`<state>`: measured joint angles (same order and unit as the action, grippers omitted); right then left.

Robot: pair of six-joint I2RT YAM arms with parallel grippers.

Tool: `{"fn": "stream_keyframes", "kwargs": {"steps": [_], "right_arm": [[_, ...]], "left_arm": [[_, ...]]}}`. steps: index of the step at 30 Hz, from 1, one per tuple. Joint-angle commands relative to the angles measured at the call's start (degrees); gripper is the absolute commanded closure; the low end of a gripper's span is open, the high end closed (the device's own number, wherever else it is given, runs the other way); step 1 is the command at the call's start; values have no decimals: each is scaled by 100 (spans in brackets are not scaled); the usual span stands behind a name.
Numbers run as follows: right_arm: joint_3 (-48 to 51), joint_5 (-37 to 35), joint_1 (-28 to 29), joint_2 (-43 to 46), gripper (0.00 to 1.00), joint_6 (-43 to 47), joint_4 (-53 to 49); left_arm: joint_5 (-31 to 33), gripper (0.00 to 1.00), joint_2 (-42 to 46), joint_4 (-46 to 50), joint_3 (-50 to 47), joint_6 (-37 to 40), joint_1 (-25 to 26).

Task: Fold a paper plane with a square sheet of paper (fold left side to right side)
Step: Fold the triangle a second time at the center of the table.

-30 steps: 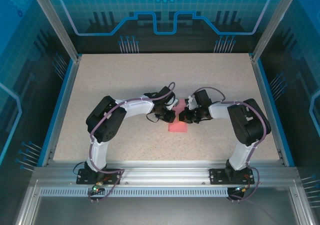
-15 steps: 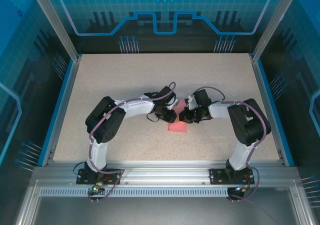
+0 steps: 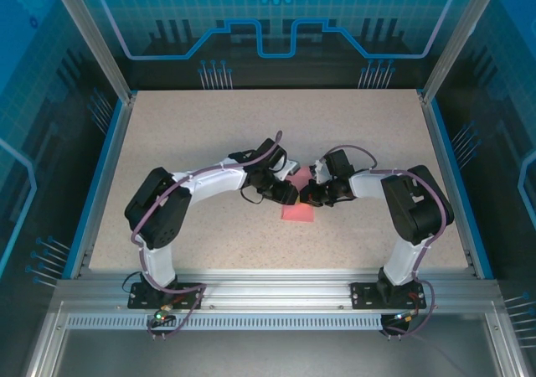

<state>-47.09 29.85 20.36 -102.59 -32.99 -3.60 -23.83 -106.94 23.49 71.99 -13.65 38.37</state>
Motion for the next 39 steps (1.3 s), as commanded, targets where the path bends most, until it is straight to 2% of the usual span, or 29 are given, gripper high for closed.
{"fn": "stream_keyframes", "kwargs": {"steps": [1, 8, 16, 26, 39], "right_arm": [[111, -341, 46, -172, 100, 112, -381], [94, -348, 56, -205, 100, 144, -451], [74, -394, 54, -201, 100, 153, -508], [35, -480, 56, -209, 100, 224, -659], [-2, -527, 33, -261, 100, 290, -775]], "left_arm": [[-877, 70, -253, -88, -66, -95, 16], [-1024, 70, -609, -114, -46, -50, 16], [-570, 70, -706, -112, -144, -78, 21], [-330, 70, -767, -204, -325, -173, 11], [-33, 79, -597, -111, -676, -181, 3]]}}
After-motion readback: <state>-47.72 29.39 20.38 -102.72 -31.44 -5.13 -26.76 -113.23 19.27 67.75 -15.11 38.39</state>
